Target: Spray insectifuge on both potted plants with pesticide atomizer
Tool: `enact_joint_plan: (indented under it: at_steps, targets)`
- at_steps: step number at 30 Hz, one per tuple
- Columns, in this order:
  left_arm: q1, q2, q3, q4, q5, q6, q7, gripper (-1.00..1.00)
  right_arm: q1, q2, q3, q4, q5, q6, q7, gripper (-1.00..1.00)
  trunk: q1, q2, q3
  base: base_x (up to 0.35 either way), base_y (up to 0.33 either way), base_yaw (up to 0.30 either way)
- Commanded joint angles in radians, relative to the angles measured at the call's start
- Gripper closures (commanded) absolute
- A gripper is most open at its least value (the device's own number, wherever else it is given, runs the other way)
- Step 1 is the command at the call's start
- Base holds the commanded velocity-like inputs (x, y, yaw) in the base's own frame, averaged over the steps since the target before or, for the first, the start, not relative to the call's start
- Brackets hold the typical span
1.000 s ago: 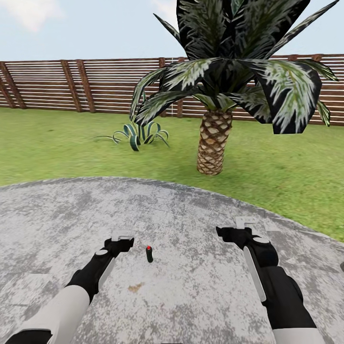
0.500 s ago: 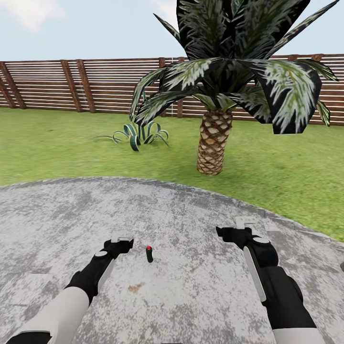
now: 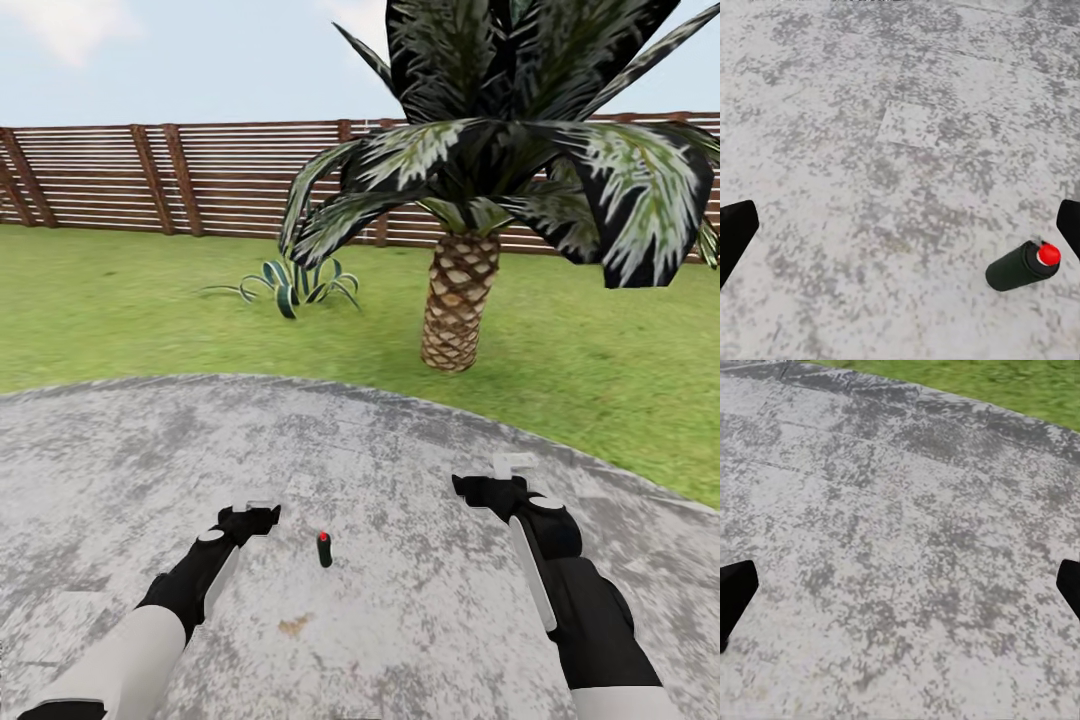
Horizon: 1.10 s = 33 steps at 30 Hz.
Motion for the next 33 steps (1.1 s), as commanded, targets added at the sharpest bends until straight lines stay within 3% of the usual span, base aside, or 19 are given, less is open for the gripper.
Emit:
enact_joint_plan:
  at_steps: [1,18,33]
  targets:
    - [0.0,0.0,0.0,-0.001,0.0,0.006,-0.001,-1.0,-0.001,0.0,0.0,-0.001,0.0,0.005,0.0,-1.0,0.0,0.0,-0.001,0.278,0.202,0.147]
    - [0.0,0.0,-0.001,0.0,-0.004,0.006,0.0,-1.0,-0.001,0.0,0.0,-0.001,0.0,0.005,0.0,-1.0,0.0,0.0,-0.012,0.334,0.059,0.231]
    - [0.0,-0.002,-0.004,0.0,-0.01,0.006,0.003,-1.0,-0.001,0.0,0.0,-0.001,0.0,0.005,0.0,-1.0,0.0,0.0,-0.013,0.291,-0.166,0.019]
